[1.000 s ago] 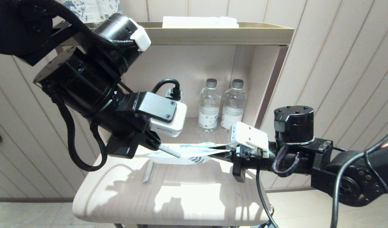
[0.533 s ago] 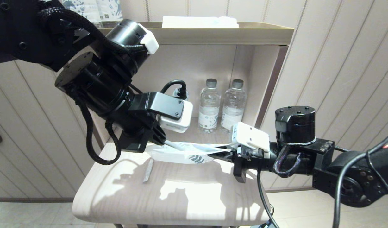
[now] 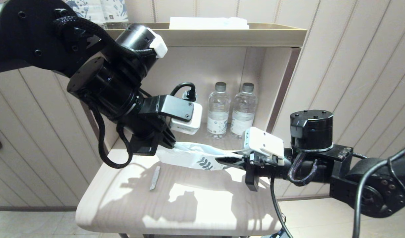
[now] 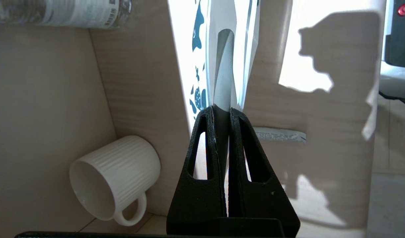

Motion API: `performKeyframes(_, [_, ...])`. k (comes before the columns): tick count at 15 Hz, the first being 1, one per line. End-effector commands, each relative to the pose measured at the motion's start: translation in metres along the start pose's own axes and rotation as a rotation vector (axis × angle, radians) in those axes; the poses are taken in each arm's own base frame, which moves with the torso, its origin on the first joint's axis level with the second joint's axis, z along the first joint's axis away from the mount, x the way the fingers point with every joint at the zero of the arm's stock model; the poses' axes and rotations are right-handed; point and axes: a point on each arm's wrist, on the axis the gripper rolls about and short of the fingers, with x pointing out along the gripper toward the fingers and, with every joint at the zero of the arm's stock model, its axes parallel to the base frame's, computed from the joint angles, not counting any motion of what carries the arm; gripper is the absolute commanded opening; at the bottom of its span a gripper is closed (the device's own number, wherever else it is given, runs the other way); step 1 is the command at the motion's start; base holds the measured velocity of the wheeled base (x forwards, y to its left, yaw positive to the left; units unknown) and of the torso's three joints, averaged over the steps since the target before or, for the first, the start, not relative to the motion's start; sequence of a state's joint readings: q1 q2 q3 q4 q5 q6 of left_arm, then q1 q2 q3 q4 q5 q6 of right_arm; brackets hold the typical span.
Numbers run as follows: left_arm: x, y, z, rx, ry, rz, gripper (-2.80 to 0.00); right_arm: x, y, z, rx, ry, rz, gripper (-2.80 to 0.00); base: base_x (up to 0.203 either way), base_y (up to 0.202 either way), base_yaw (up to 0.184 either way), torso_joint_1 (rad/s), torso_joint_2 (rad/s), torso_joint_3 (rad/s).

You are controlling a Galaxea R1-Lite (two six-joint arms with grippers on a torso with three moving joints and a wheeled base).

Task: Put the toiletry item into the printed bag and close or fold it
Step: Place the toothbrush in the storage bag

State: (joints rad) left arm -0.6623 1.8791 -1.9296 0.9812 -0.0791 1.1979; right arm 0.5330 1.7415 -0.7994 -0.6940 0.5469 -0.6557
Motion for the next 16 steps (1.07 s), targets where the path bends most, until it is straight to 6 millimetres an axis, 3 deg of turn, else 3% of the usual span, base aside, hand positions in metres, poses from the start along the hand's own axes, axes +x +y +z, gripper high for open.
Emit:
performKeyframes(1, [0.0007,-0.0003,0.0000,0.006,-0.002,-0.006,-2.80,-0.0002,0.0001,0.0012,-0.008,-0.008,0.002,-2.80,0.000,0.000,0.000,0.000,0.00,0.000])
performKeyframes(16, [0.0038,0.0083,0.0097,0.015,-0.106,0.063,-2.80,-0.0007,-0.0007,0.0036,0.006,-0.015,0.008,-2.80,0.000,0.000,0.000,0.000,0.00,0.000])
